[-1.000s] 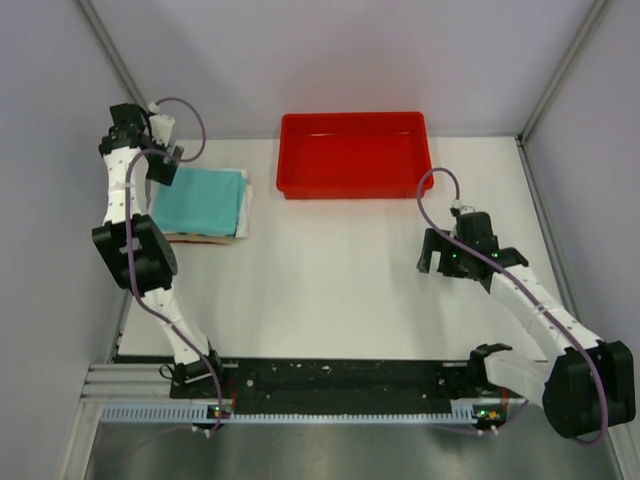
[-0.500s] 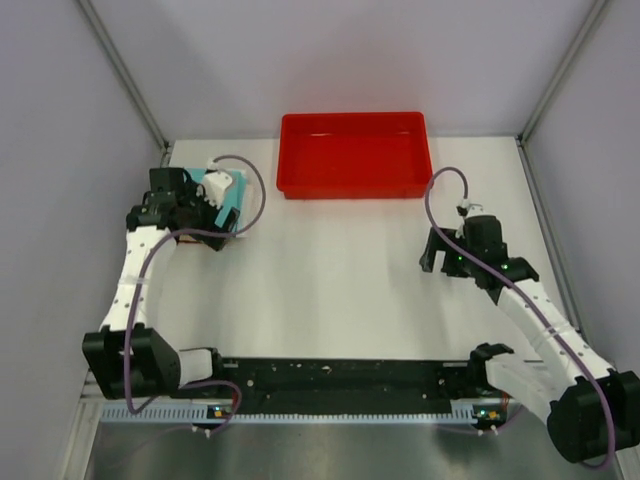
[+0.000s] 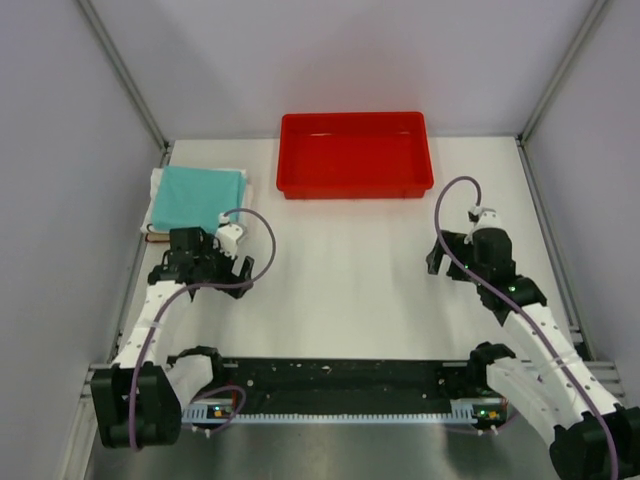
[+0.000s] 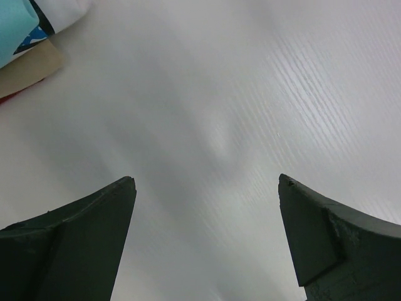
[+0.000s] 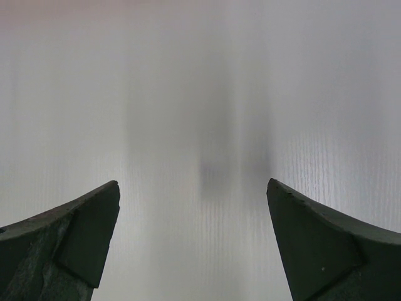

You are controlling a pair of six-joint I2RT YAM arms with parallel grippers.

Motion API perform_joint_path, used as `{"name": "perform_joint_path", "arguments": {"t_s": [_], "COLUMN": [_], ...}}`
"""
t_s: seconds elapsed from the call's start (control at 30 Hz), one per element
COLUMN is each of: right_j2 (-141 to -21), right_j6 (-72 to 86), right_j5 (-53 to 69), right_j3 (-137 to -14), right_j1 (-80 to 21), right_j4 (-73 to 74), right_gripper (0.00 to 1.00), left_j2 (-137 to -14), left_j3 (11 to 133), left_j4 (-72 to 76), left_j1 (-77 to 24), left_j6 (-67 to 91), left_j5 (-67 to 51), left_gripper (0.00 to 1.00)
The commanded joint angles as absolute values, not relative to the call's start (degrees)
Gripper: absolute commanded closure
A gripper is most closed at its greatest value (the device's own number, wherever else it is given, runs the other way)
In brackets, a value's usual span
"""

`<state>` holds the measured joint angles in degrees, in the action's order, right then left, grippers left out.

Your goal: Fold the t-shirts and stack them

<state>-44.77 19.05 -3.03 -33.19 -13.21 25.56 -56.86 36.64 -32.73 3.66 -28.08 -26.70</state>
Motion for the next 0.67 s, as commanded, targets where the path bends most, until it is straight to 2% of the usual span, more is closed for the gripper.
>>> {"name": "perform_joint_path", "arguments": {"t_s": [0.0,0.07,0.63], "right_j2": [-42.7,-42.5,-42.5], "right_j6": [18.5,18.6,18.6], "right_j5": [-4.8,-5.2,-6.6], "right_j3": [-31.7,-30.7,-29.4], "right_j1": [-12.8,-12.8,-12.9], "right_j4": [21.3,20.3,19.5], "right_gripper": [0.01,0.01,0.01], "left_j2": [-59.7,-61.3,-59.2], "left_j3": [36.9,38.2,35.6], "left_j4": [-24.6,-26.2,-19.1], "left_j1": [3.7,3.7,3.6], "left_j6": [-22.9,-23.7,-24.2], "left_j5": [-25.0,-27.7,-25.5], "left_gripper": [0.01,0.01,0.01]}}
